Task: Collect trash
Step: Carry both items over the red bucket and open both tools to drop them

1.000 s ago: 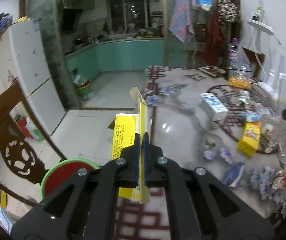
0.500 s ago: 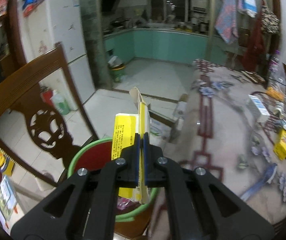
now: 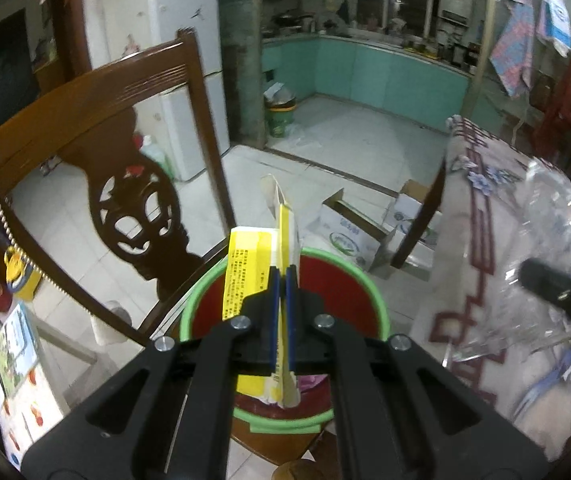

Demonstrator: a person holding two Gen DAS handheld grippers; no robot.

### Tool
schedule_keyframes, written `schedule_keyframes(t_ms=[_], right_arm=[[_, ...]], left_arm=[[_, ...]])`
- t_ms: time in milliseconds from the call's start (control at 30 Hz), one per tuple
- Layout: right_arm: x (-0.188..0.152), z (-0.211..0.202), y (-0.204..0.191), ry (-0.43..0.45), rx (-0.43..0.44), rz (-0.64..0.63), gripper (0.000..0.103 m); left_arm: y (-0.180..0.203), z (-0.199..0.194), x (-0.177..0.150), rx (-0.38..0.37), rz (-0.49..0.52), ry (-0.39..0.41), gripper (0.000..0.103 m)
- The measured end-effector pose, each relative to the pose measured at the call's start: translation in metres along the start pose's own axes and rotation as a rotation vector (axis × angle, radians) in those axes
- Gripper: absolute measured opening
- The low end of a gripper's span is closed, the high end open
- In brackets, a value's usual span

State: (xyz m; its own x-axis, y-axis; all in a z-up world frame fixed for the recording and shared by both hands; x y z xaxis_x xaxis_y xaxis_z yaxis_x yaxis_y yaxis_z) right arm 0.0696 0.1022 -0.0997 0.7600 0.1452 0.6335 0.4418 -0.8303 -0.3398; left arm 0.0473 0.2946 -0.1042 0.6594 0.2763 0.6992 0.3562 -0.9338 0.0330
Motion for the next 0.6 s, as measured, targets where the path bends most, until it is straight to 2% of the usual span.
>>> schedule_keyframes(t_ms=[167, 233, 300, 367, 400, 433, 533, 600], right_arm=[[-0.002, 0.039, -0.019, -0.068, 0.046, -0.003, 0.026], [-0.004, 0.046, -0.022, -0.086, 0.065, -0.002, 0.032], [-0.008, 0.050, -0.024, -0.101, 0.090, 0.008, 0.050], [-0.005, 0.049, -0.022, -0.079, 0.075, 0.011, 0.052], [-0.007, 0.048, -0.021, -0.074, 0.067, 0.011, 0.052], [-0.008, 0.044, -0.018, -0.071, 0.058, 0.017, 0.052], [-0.016, 0.026, -0.005, -0.067, 0.043, 0.047, 0.052], [-0.018, 0.010, 0.006, -0.050, 0.019, 0.053, 0.052]], left_arm=[[-0.014, 0.008, 0.000, 0.021, -0.024, -0.018, 0.003], [-0.021, 0.012, -0.001, 0.033, -0.046, -0.031, 0.003], [-0.027, 0.014, -0.001, 0.042, -0.074, -0.034, 0.003], [-0.030, 0.013, 0.001, 0.049, -0.087, -0.028, 0.013], [-0.030, 0.013, 0.001, 0.049, -0.089, -0.024, 0.029], [-0.029, 0.013, 0.002, 0.046, -0.089, -0.018, 0.040], [-0.021, 0.012, 0.003, 0.036, -0.070, -0.015, 0.042], [-0.013, 0.012, 0.003, 0.018, -0.062, -0.016, 0.047]])
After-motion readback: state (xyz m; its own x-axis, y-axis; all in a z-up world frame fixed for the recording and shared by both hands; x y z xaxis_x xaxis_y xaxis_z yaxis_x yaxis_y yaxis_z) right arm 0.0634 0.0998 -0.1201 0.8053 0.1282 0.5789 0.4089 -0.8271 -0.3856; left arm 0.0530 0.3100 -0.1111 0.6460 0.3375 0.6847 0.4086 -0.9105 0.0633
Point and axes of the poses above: each gripper's, at about its wrist camera, not at the fingertips, and z roughly the way its jaws point, y to its right, x to its top, the point moved 7 cm from there along z, roughly the way its jaws point, and after that the axes turned 2 degrees about -z, right-handed, at the moved point
